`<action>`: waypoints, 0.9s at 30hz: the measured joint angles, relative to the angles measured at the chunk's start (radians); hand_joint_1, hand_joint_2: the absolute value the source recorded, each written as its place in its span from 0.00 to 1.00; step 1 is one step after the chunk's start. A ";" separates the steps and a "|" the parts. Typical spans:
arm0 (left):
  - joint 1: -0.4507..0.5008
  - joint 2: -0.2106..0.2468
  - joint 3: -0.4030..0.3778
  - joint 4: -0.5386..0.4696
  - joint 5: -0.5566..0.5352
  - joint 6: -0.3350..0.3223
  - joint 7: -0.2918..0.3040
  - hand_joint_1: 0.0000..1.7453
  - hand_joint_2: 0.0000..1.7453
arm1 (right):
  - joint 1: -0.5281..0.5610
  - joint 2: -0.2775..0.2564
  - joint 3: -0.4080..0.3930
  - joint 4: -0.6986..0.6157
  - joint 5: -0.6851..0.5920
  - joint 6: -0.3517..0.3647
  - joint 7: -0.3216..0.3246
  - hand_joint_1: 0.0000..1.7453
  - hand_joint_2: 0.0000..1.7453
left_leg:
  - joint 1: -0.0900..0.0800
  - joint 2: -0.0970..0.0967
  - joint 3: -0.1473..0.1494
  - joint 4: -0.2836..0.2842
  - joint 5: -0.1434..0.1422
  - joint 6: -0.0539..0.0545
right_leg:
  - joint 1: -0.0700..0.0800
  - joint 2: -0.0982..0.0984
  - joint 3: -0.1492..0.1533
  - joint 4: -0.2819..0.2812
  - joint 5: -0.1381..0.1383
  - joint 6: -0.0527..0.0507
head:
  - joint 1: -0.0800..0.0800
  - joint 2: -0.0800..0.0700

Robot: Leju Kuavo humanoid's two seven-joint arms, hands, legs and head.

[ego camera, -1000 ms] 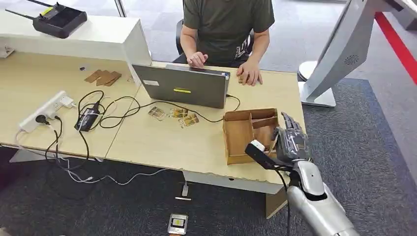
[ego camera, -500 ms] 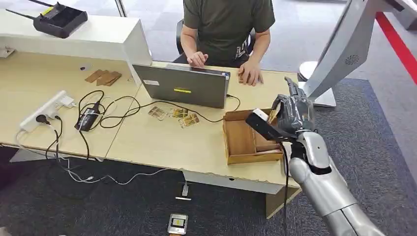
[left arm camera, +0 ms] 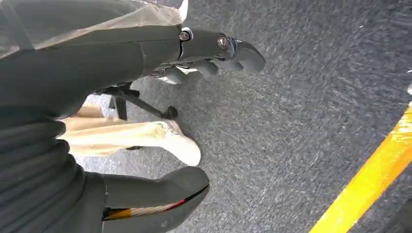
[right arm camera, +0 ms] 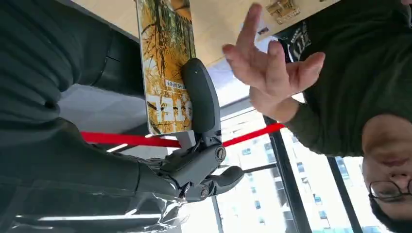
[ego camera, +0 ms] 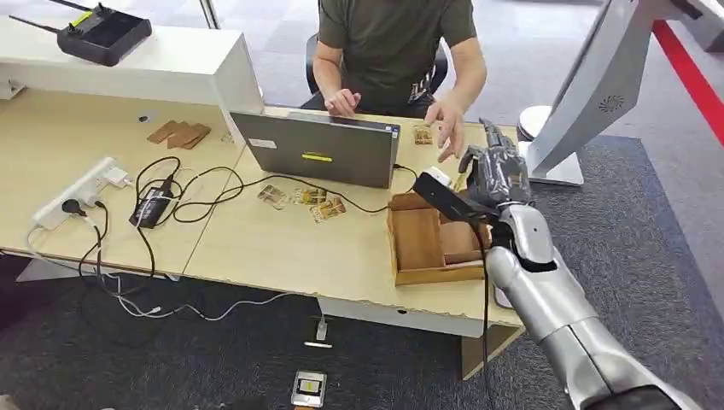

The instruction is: Pass the card to the sensor for recognition and then transmit it.

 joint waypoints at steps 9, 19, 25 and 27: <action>-0.016 -0.009 -0.008 0.003 -0.010 -0.010 0.002 0.00 1.00 | -0.006 0.006 0.004 0.066 -0.002 -0.023 -0.006 1.00 1.00 | 0.000 0.000 0.000 0.000 0.000 0.000 | 0.000 0.000 0.000 0.000 0.000 0.000 | 0.000 0.000; -0.019 -0.015 -0.011 0.009 -0.027 -0.011 0.004 0.00 1.00 | -0.006 0.006 0.002 0.109 -0.008 -0.039 -0.006 0.00 1.00 | 0.000 0.000 0.000 0.000 0.000 0.000 | 0.000 0.000 0.000 0.000 0.000 0.000 | 0.000 0.000; -0.018 -0.016 -0.012 0.012 -0.032 -0.009 0.004 0.00 1.00 | -0.004 -0.008 -0.019 0.116 -0.031 -0.087 -0.005 0.00 1.00 | 0.000 0.000 0.000 0.000 0.000 0.000 | 0.000 0.000 0.000 0.000 0.000 0.000 | 0.000 0.000; -0.017 -0.016 -0.013 0.013 -0.033 -0.007 0.005 0.00 1.00 | 0.007 -0.022 -0.037 0.106 -0.074 -0.107 -0.017 0.00 1.00 | 0.000 0.000 0.000 0.001 0.000 0.000 | 0.000 0.000 0.000 0.000 0.000 0.000 | 0.000 0.000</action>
